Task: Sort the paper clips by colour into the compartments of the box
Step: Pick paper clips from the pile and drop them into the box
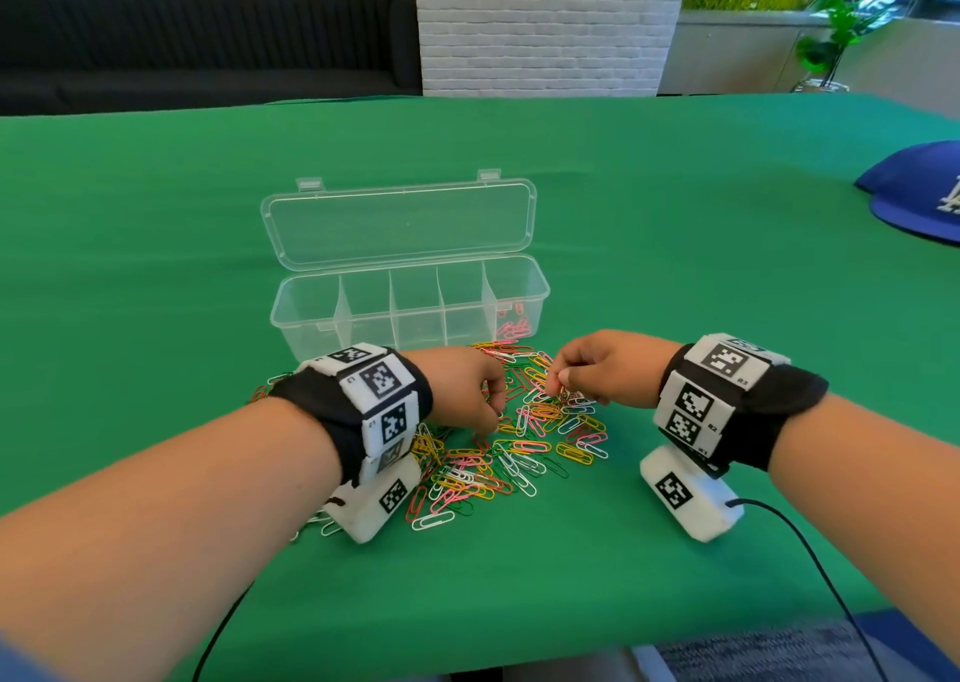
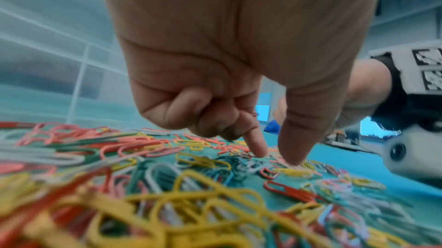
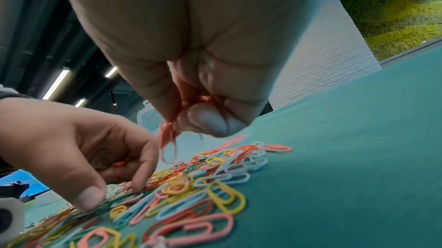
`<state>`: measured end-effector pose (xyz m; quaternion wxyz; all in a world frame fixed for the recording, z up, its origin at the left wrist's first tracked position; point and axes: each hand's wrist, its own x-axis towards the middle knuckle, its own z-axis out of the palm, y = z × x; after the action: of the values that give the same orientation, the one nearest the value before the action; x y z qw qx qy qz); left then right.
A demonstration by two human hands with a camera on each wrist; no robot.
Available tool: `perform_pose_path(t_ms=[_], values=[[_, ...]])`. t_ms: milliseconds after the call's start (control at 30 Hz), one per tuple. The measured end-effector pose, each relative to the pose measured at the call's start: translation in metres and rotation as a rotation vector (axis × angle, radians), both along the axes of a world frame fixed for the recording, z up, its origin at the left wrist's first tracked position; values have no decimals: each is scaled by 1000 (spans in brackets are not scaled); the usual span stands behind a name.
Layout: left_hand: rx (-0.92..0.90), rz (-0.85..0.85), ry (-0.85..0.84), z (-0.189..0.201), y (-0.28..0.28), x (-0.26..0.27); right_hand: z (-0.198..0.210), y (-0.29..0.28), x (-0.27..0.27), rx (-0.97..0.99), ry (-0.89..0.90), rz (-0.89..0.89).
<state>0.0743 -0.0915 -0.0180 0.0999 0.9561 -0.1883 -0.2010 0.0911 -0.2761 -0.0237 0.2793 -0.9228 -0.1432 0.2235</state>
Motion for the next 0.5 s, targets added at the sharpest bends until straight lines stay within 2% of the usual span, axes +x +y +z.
perform_pose_path(t_ms=[300, 500], values=[[37, -18, -2, 1, 14, -8, 1, 5, 2, 209, 112, -163], [75, -98, 11, 3, 10, -11, 0, 13, 2, 322, 222, -233]])
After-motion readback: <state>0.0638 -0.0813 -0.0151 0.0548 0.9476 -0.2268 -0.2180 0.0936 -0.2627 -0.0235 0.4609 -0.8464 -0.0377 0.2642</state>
